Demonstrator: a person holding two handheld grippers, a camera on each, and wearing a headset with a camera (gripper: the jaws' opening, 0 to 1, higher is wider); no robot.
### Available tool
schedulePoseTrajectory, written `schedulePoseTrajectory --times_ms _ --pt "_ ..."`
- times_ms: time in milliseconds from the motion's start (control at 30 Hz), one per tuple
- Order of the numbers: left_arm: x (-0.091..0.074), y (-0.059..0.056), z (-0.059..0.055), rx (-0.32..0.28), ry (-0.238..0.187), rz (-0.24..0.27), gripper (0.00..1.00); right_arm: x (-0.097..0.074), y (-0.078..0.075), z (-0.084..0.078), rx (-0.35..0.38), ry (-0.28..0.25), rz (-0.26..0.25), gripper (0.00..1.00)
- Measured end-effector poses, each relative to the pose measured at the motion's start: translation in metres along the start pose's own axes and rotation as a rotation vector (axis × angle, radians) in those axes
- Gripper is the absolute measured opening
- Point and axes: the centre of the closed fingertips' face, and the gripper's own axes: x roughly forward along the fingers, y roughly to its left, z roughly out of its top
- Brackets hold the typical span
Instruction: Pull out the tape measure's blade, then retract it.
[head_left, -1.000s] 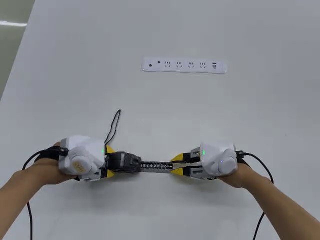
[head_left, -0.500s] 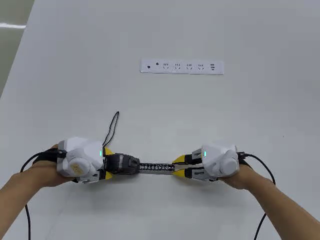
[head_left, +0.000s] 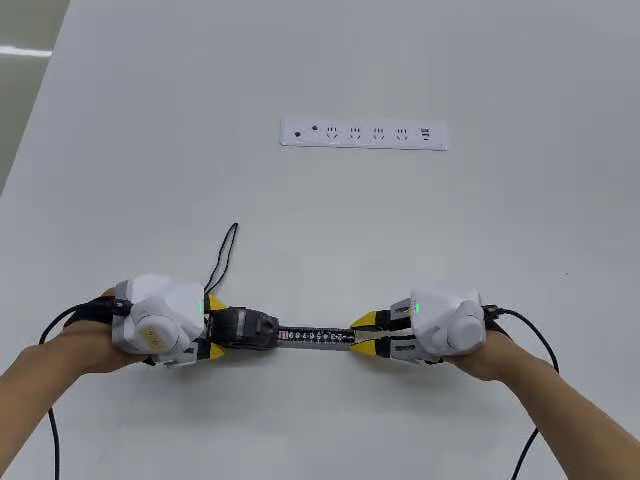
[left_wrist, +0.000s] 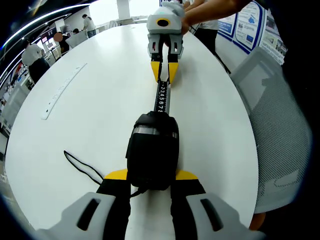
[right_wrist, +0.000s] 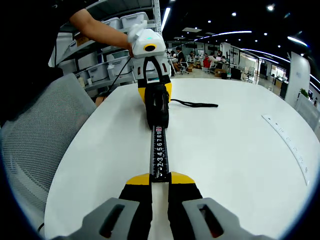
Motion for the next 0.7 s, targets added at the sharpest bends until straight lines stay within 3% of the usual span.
schedulePoseTrajectory --times_ms 700 --pt "-0.001 -0.001 0.001 0.004 0.004 -0.001 0.26 -0.013 0.001 -0.01 0.0 0.015 0.0 0.08"
